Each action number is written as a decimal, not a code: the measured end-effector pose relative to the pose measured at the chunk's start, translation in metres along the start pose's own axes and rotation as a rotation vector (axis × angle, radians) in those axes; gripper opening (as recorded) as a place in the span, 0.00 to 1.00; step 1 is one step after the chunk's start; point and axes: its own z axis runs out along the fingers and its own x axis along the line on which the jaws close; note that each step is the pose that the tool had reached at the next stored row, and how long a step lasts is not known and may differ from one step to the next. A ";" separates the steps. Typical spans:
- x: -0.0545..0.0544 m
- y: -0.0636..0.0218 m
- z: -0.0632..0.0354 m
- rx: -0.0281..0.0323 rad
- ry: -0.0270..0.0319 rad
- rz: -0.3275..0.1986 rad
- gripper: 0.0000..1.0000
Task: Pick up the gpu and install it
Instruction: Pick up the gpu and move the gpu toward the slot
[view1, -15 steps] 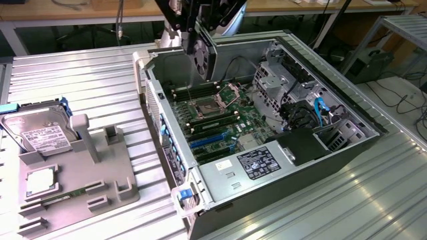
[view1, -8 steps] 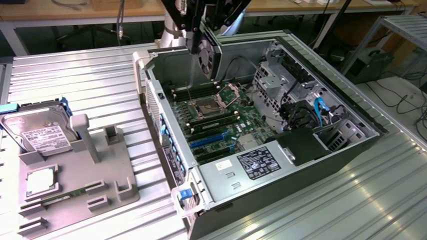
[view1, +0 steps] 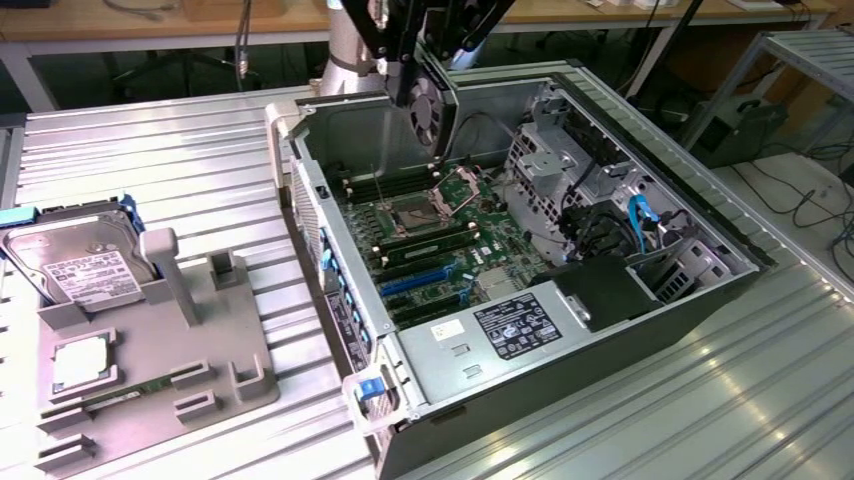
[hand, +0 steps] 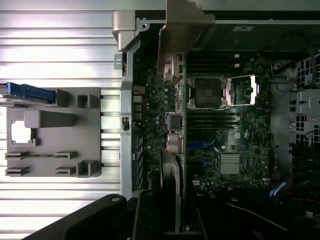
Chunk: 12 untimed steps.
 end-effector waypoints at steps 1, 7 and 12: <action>-0.001 0.0000 0.0000 0.0000 0.0000 0.000 0.27; -0.008 0.0000 0.0002 0.0000 0.0000 0.000 0.27; -0.013 0.0000 0.0005 0.0000 0.0000 0.000 0.27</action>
